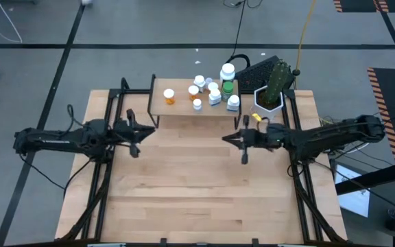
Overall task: Pick and place medicine bottles onto shelf by color
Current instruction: Return to Home Position
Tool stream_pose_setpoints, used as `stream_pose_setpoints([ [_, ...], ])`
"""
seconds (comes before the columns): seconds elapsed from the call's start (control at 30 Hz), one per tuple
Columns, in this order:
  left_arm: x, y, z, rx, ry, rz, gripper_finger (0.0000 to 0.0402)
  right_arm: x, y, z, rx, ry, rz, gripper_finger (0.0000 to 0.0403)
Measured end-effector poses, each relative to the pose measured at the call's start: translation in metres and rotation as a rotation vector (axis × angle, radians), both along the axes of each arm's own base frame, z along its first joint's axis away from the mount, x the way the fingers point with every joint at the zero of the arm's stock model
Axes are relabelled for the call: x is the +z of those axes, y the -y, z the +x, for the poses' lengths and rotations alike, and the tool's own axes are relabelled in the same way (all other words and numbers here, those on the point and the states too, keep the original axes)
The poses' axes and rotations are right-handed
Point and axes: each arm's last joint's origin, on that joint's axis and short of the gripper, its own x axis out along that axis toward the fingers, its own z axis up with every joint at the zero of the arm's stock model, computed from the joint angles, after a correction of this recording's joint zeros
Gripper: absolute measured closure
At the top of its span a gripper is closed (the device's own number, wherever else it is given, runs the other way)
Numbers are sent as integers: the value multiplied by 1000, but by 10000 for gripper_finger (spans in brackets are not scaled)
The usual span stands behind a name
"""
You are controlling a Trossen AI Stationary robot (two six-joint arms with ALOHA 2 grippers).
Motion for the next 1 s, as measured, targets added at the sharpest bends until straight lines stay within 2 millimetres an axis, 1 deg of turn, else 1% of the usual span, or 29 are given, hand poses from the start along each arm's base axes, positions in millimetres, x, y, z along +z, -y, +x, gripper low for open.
stream_pose_setpoints([
  [0.03, -2, 1, -3, -19, 5, 7, 382, -1, 0, -6, 0, 18, 5, 396],
  [0.1, -10, 2, -6, -47, 5, 10, 394, -3, 0, -16, 0, 43, 6, 401],
  [0.17, -21, 2, -8, -52, -4, 5, 391, -5, 1, -24, -1, 48, 6, 401],
  [0.3, -38, 2, -10, -51, -4, -3, 384, -3, 4, -36, -16, 28, 3, 402],
  [0.43, -50, 2, -14, -47, -21, 7, 394, -5, 7, -47, -27, -45, -24, 402],
  [0.53, -53, 2, -17, -47, -4, 9, 397, -6, 6, -54, 14, -90, -25, 402],
  [0.63, -52, 2, -21, -46, 14, 17, 391, -6, 5, -58, 40, -98, -19, 403],
  [0.83, -52, 2, -31, -45, 26, 32, 398, -8, 5, -66, 49, -128, -62, 403],
  [1.0, -56, 3, -41, -43, 16, 8, 395, -16, 5, -77, 48, -67, -64, 403],
])
